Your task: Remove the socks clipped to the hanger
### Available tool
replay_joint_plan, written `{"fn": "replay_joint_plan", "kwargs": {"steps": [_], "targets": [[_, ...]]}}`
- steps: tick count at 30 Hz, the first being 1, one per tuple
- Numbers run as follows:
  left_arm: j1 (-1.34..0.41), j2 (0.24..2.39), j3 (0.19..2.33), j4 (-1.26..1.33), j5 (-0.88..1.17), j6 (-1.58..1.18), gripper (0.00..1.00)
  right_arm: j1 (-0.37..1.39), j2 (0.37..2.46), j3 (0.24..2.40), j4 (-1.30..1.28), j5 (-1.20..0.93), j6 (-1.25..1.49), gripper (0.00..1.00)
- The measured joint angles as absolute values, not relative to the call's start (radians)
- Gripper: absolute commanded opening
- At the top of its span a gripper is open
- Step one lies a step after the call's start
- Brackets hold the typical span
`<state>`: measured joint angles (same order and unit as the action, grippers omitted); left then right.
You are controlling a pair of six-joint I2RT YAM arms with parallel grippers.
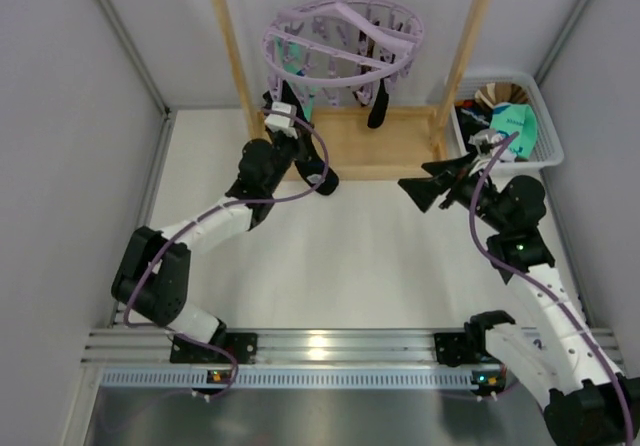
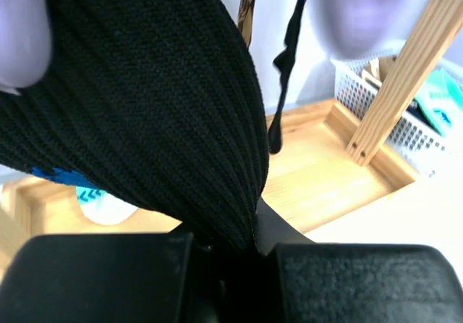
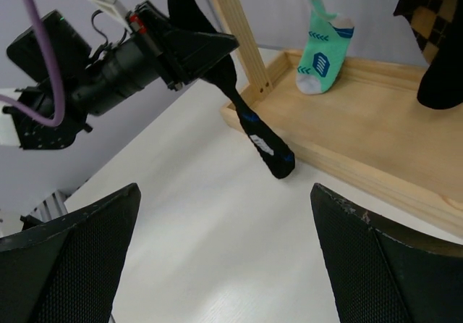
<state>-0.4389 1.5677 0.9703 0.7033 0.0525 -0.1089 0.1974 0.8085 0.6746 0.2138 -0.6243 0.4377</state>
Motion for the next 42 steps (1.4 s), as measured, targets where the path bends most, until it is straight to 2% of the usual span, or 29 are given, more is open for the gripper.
{"fn": "replay_joint_plan", "kwargs": {"steps": [5, 11, 16, 21, 24, 33, 42], "targets": [[-0.609, 1.461, 0.907, 0.702, -0.210, -0.114, 0.00, 0.200, 0.781, 0.725, 0.181, -0.585, 0.448, 0.95], [-0.809, 1.450, 0.909, 0.687, -0.420, -0.077, 0.00, 0.200, 0.776, 0.809, 0.125, -0.563, 0.454, 0.95], [-0.949, 1.558, 0.997, 0.671, -0.577, 0.028, 0.00, 0.201, 0.768, 0.909, 0.005, -0.518, 0.421, 0.95], [-1.044, 1.708, 1.107, 0.666, -0.690, 0.130, 0.00, 0.201, 0.813, 1.098, -0.144, -0.442, 0.373, 0.91], [-1.057, 1.774, 1.162, 0.664, -0.747, 0.176, 0.00, 0.201, 0.885, 1.230, -0.236, -0.401, 0.345, 0.84], [-1.063, 1.916, 1.318, 0.658, -0.859, 0.297, 0.00, 0.326, 1.255, 1.659, -0.499, -0.214, 0.198, 0.80], [-1.068, 2.036, 1.439, 0.659, -0.952, 0.406, 0.00, 0.617, 1.618, 2.026, -0.734, 0.216, 0.058, 0.77]]}}
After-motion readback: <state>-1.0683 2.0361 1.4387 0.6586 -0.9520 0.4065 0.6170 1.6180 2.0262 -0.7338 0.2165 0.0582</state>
